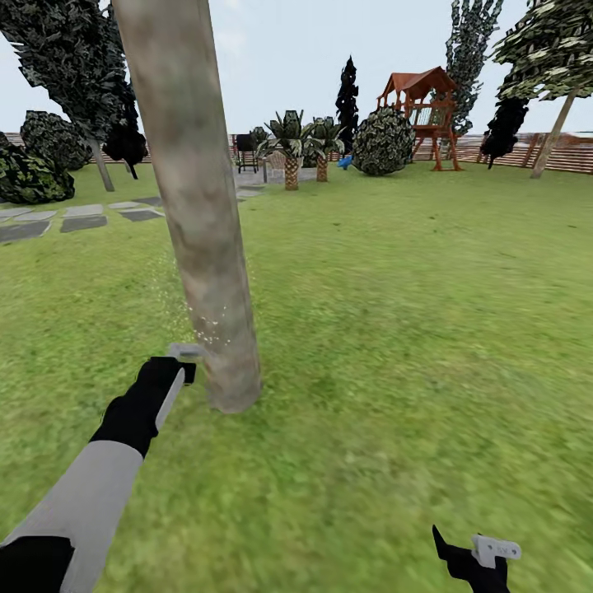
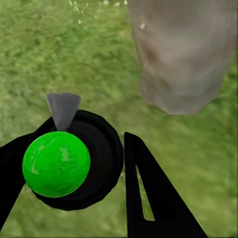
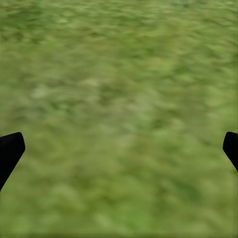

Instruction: In the garden, pick up the pesticide atomizer on the floor and spray pesticide onto both trees until each tree trunk is fully covered.

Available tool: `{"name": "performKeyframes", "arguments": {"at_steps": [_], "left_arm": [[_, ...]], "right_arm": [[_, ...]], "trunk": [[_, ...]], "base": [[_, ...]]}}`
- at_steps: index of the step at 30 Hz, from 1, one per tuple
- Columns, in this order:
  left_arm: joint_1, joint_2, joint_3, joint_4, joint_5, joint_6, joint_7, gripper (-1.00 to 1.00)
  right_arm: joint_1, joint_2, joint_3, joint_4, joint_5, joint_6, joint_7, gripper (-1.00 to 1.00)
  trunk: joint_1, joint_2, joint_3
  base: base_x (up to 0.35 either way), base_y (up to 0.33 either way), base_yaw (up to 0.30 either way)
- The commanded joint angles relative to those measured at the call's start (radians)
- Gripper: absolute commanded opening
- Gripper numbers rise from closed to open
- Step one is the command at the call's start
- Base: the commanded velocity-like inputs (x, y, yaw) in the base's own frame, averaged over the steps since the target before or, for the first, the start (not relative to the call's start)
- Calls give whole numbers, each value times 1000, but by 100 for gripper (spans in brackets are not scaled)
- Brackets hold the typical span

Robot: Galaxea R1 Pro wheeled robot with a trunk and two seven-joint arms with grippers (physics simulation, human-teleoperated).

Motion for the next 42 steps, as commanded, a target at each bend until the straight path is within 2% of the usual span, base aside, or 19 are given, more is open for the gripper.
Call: {"name": "performKeyframes", "arguments": {"at_steps": [1,5,6,9,11,12,13,15,18,22,25,27,29,31,33,35,36,39,42], "left_arm": [[-1,-32,-1,-28,-8,42,0,-100],[-3,-142,-3,-133,-14,149,1,-100],[-2,-148,-3,-147,-15,167,1,-100],[-1,-139,-2,-170,-17,189,-1,-100],[0,-97,3,-173,-13,193,-2,-100],[0,-26,7,-174,-8,193,-45,-100],[0,-20,5,-181,-7,193,-61,-100],[0,-38,-1,-213,-7,195,-72,-100],[-1,-107,-4,-238,-12,206,-74,-100],[-2,-141,-4,-271,-13,208,-75,-100],[-2,-149,-10,-289,-12,213,-75,-100],[-2,-150,-49,-290,-16,214,-74,-100],[-2,-145,-59,-291,-21,215,-74,-100],[-14,-122,-59,-291,-21,216,-73,-100],[-23,-73,-49,-290,-16,216,-74,-100],[-29,-34,-5,-290,-10,216,-74,-100],[-30,-28,11,-291,-8,216,-75,-100],[-32,-42,14,-292,-6,216,-75,-100],[-59,-112,7,-292,-2,220,-76,-100]], "right_arm": [[0,0,0,0,0,0,0,100],[0,0,0,0,0,0,0,100],[0,0,0,0,0,0,0,100],[0,0,0,0,0,0,0,100],[0,0,0,0,0,0,0,100],[0,0,0,0,0,0,0,100],[0,0,0,0,0,0,0,100],[0,0,0,0,0,0,0,100],[0,0,0,0,0,0,0,100],[0,0,0,0,0,0,0,100],[0,0,0,0,0,0,0,100],[0,0,0,0,0,0,0,100],[0,0,0,0,0,0,0,100],[0,0,0,0,0,0,0,100],[0,0,0,0,0,0,0,100],[0,0,0,0,0,0,0,100],[0,0,0,0,0,0,0,100],[0,0,0,0,1,0,0,100],[0,0,0,0,0,0,0,100]], "trunk": [[0,0,0],[0,0,0],[0,0,0],[0,0,0],[0,0,0],[0,0,0],[0,0,0],[0,0,0],[0,0,0],[0,0,0],[0,0,0],[0,0,0],[0,0,0],[0,0,0],[0,0,0],[0,0,0],[0,0,0],[0,0,0],[0,0,0]], "base": [[0,0,0],[0,0,0],[0,0,0],[0,0,0],[0,0,0],[0,0,0],[0,0,0],[0,0,0],[0,0,0],[0,0,0],[0,0,0],[0,0,0],[0,0,0],[0,0,0],[0,0,0],[0,0,0],[0,0,0],[0,0,0],[0,0,0]]}}
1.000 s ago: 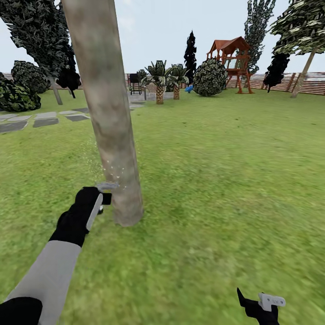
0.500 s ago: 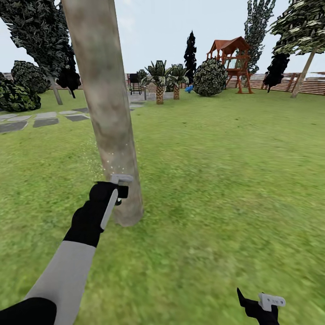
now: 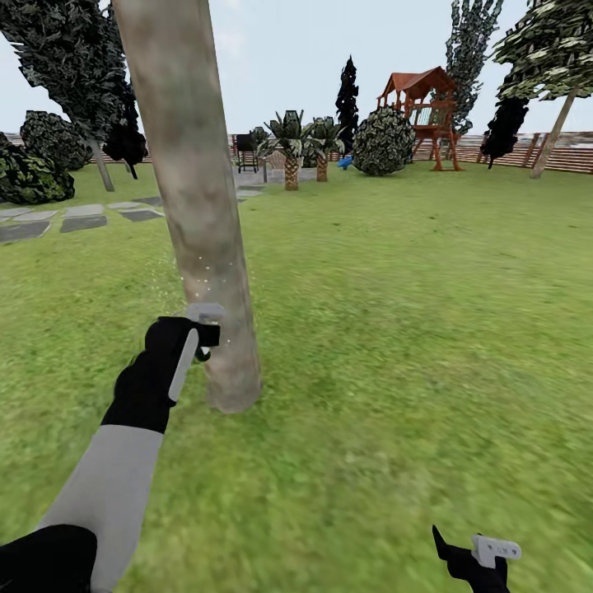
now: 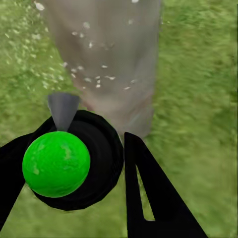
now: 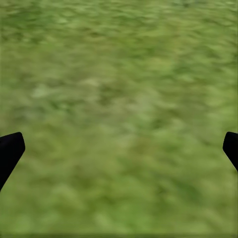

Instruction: In the garden, pick up the pesticide atomizer on the floor and spray pesticide onto both trees until each tree trunk is fully covered.

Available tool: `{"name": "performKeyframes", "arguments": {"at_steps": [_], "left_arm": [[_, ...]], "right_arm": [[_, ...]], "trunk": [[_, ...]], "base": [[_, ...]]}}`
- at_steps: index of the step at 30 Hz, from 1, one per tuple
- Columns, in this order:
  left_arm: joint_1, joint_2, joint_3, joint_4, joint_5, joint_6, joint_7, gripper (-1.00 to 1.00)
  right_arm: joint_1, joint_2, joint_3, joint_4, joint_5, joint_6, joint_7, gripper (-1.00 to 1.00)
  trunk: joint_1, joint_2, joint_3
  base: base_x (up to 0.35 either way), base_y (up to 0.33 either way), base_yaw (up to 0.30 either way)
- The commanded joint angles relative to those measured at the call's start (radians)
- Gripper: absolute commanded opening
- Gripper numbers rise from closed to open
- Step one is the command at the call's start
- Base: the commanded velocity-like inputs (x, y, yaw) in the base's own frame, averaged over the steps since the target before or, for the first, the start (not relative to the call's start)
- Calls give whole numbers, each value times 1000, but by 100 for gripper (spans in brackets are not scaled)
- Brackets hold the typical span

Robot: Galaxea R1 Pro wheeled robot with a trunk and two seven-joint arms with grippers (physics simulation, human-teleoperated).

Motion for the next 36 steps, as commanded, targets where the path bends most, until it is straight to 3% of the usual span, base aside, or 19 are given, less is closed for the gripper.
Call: {"name": "performKeyframes", "arguments": {"at_steps": [1,3,5,7,9,12,14,17,18,21,23,25,28,32,34,36], "left_arm": [[-8,-15,-9,0,-10,2,0,-100],[-20,-28,-24,0,-10,3,0,-100],[-22,-18,-21,-1,-12,3,0,-100],[-22,8,-16,-1,-12,3,1,-100],[-22,64,-13,-22,-6,4,0,-100],[-17,89,-14,-37,15,5,0,-100],[-12,64,-23,-41,24,4,0,-100],[-11,-1,-27,-41,19,3,1,-100],[-9,6,-21,-40,20,4,2,-100],[-3,101,-15,-39,25,5,0,-100],[-2,134,-19,-39,41,4,0,-100],[4,130,-34,-39,45,3,0,-100],[36,123,-101,-39,48,3,0,-100],[105,108,-115,-24,75,-8,0,-100],[133,101,-116,60,78,-27,8,-100],[139,95,-115,154,74,-110,16,-100]], "right_arm": [[0,0,0,0,0,0,0,100],[0,0,0,0,0,0,0,100],[0,0,0,0,0,0,0,100],[0,0,0,0,0,0,1,100],[0,0,0,0,0,0,0,100],[0,0,0,0,0,0,1,100],[0,0,0,0,0,0,0,100],[0,0,0,0,0,0,0,100],[0,0,0,0,0,0,0,100],[0,0,0,0,0,0,-1,100],[0,0,0,0,1,0,-1,100],[0,0,0,1,1,0,-1,100],[0,1,0,1,1,0,-1,100],[0,1,0,2,1,0,-1,100],[0,2,0,2,1,0,-1,100],[0,2,0,2,1,0,-1,100]], "trunk": [[0,0,0],[0,0,0],[0,0,0],[0,0,0],[0,0,0],[0,0,0],[0,0,0],[0,0,0],[0,0,0],[0,0,0],[0,0,0],[0,0,0],[0,0,0],[0,0,0],[0,0,0],[0,0,0]], "base": [[0,0,0],[0,0,0],[0,0,0],[0,0,0],[0,0,0],[0,0,0],[0,0,0],[0,0,0],[0,0,0],[0,0,0],[0,0,0],[0,0,0],[0,0,0],[0,0,0],[0,0,0],[0,0,0]]}}
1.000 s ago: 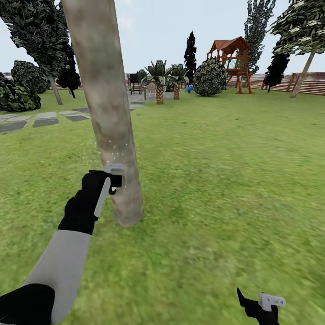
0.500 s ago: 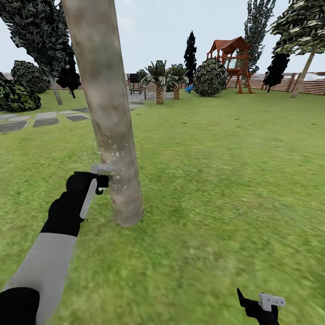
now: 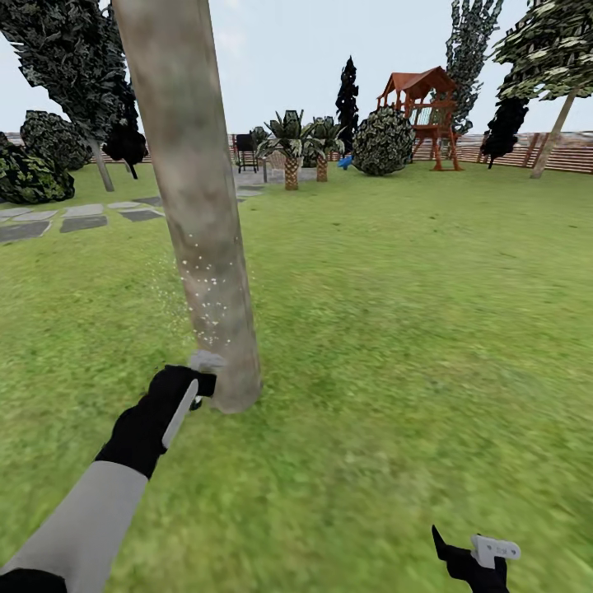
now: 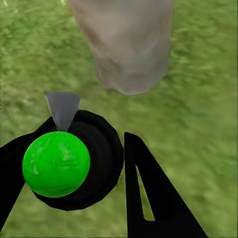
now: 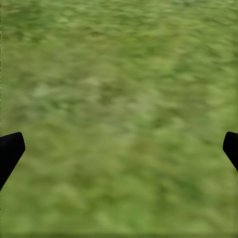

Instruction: In the garden, pick up the pesticide atomizer on the floor and spray pesticide onto both trees until each tree trunk is fully covered.

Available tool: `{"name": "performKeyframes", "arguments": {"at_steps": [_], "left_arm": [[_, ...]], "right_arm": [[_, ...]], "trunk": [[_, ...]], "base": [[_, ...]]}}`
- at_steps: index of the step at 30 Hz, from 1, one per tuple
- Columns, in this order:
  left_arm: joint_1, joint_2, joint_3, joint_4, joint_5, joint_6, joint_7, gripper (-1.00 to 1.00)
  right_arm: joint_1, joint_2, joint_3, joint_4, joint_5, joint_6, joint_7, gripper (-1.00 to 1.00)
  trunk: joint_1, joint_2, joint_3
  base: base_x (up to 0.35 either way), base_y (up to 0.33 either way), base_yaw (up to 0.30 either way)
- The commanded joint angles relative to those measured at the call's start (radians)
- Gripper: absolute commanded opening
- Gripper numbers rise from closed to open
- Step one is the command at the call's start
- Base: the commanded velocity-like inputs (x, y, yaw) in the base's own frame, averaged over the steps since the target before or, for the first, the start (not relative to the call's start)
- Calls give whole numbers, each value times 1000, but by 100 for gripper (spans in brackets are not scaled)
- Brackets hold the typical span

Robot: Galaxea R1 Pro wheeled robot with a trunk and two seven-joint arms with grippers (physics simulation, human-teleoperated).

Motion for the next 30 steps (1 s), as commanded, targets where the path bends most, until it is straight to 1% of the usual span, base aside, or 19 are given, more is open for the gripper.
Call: {"name": "performKeyframes", "arguments": {"at_steps": [1,2,4,5,6,7,9,11,12,13,14,17,21,26,30], "left_arm": [[1,-1,1,45,-4,-60,4,-100],[3,-1,4,111,-4,-135,11,-100],[3,-1,6,183,-2,-190,14,-100],[3,-1,11,234,-1,-239,15,-100],[3,-1,22,278,0,-287,16,-100],[3,-1,55,371,0,-379,30,-100],[3,-1,86,450,0,-446,58,-100],[3,0,94,509,0,-485,78,-100],[3,1,96,556,0,-518,106,-100],[3,0,96,580,3,-542,127,-100],[3,-1,96,589,4,-556,136,-100],[3,-2,96,600,5,-569,139,-100],[3,-2,95,601,5,-571,142,-100],[3,-3,95,598,5,-570,143,-100],[3,-18,95,600,4,-571,144,-100]], "right_arm": [[0,0,0,0,0,0,0,100],[0,0,0,0,0,0,0,100],[0,0,0,0,0,0,0,100],[0,0,0,1,0,0,0,100],[0,0,0,1,0,0,0,100],[0,0,0,1,0,0,0,100],[0,0,0,2,0,0,0,100],[0,0,0,2,0,0,1,100],[0,0,0,1,0,0,1,100],[0,0,0,1,0,0,1,100],[0,0,0,1,0,0,1,100],[0,1,0,2,0,0,1,100],[0,2,0,2,0,0,2,100],[0,2,0,0,-1,0,1,100],[0,-2,0,-1,-2,0,0,100]], "trunk": [[0,0,0],[0,0,0],[0,0,0],[0,0,0],[0,0,0],[0,0,0],[0,0,0],[0,0,0],[0,0,0],[0,0,0],[0,0,0],[0,0,0],[0,0,0],[0,0,0],[0,0,0]], "base": [[0,0,0],[0,0,0],[0,0,0],[0,0,0],[0,0,0],[0,0,0],[0,0,0],[0,0,0],[0,0,0],[0,0,0],[0,0,0],[0,-39,0],[27,-238,82],[86,-267,218],[107,-268,20]]}}
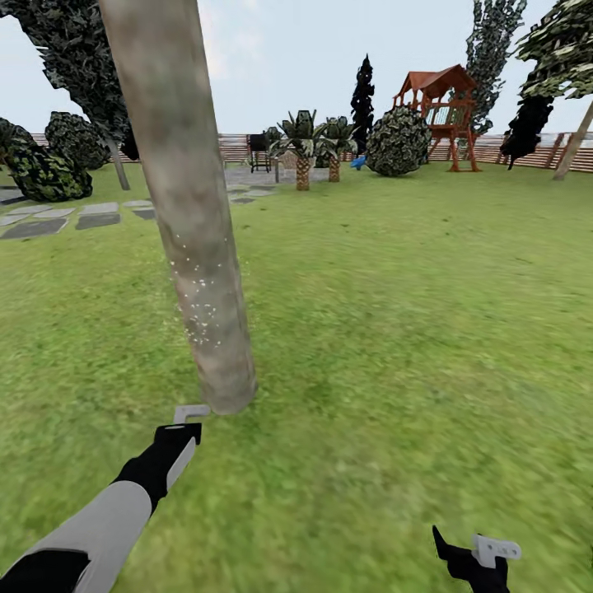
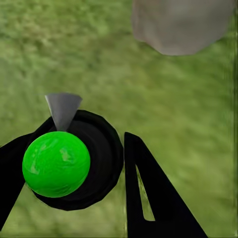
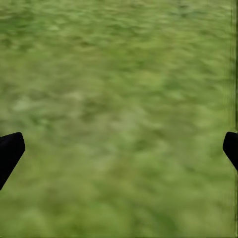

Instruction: In the garden, pick up the pesticide atomizer on the floor and spray pesticide onto both trees until each tree trunk is fully covered.

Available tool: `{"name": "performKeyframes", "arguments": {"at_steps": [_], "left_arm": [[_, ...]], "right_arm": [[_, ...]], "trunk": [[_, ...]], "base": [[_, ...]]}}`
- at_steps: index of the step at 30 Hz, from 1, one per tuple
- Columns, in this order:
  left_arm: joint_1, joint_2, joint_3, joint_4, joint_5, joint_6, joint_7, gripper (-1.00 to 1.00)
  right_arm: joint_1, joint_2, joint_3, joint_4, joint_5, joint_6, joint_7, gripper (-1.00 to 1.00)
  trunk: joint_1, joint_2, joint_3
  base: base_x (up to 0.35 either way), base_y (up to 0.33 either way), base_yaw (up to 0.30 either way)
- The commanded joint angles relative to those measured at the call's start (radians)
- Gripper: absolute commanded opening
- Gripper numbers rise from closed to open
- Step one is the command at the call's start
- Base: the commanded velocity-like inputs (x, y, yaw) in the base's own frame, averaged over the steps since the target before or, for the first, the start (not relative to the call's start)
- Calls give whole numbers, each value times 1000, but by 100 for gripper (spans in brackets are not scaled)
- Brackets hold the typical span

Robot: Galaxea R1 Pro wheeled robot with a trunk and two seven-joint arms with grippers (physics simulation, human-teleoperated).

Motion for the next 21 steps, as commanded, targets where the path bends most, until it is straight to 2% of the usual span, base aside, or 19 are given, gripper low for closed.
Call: {"name": "performKeyframes", "arguments": {"at_steps": [1,12,21], "left_arm": [[0,-2,0,0,-1,-1,0,-100],[0,-6,1,-6,-2,0,0,-100],[0,-6,2,-7,-1,0,0,-100]], "right_arm": [[0,0,0,0,0,0,0,100],[0,1,0,0,0,0,0,100],[0,2,0,0,0,0,1,100]], "trunk": [[0,0,0],[0,0,0],[0,0,0]], "base": [[36,-272,2],[7,-275,7],[188,-225,249]]}}
